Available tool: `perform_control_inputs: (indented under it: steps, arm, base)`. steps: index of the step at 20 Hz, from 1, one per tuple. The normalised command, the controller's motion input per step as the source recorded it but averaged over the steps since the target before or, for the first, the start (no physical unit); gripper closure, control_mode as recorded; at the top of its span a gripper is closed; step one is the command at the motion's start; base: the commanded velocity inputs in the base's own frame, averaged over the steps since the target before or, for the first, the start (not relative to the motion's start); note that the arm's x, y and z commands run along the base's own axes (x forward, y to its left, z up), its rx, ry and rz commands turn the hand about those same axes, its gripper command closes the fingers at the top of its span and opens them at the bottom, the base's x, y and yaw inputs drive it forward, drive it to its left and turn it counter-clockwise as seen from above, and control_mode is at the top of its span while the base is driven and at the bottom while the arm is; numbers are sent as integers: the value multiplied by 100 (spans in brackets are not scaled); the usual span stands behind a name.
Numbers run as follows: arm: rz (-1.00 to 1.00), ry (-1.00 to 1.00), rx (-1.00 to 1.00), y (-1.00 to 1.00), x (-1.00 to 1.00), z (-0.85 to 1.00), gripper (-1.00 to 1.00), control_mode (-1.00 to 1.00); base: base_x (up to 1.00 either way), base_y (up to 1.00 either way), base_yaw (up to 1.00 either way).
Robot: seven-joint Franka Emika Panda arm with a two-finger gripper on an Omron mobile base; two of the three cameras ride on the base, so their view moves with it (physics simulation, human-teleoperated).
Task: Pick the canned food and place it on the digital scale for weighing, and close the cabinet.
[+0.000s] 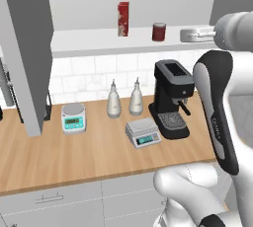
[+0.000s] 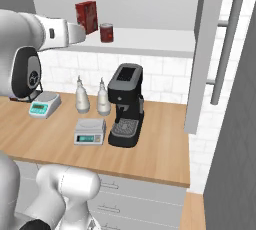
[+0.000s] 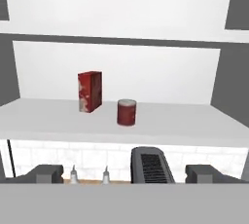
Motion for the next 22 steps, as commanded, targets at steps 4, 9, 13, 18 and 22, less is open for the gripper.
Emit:
perform_control_inputs:
  steps: [4, 9, 13, 18, 22]
  arm:
    - [0, 0, 7, -1, 61, -21, -100, -100]
    - [0, 0, 1, 0, 67, -9, -100, -100]
    - [0, 0, 0, 0, 62, -4, -100, -100]
    - [0, 0, 0, 0, 50, 0, -100, -100]
    - [0, 0, 0, 0, 46, 0, -100, -100]
  base:
    - [0, 0, 0]
    - [0, 0, 0]
    - [0, 0, 0]
    - [0, 0, 0]
    - [0, 0, 0]
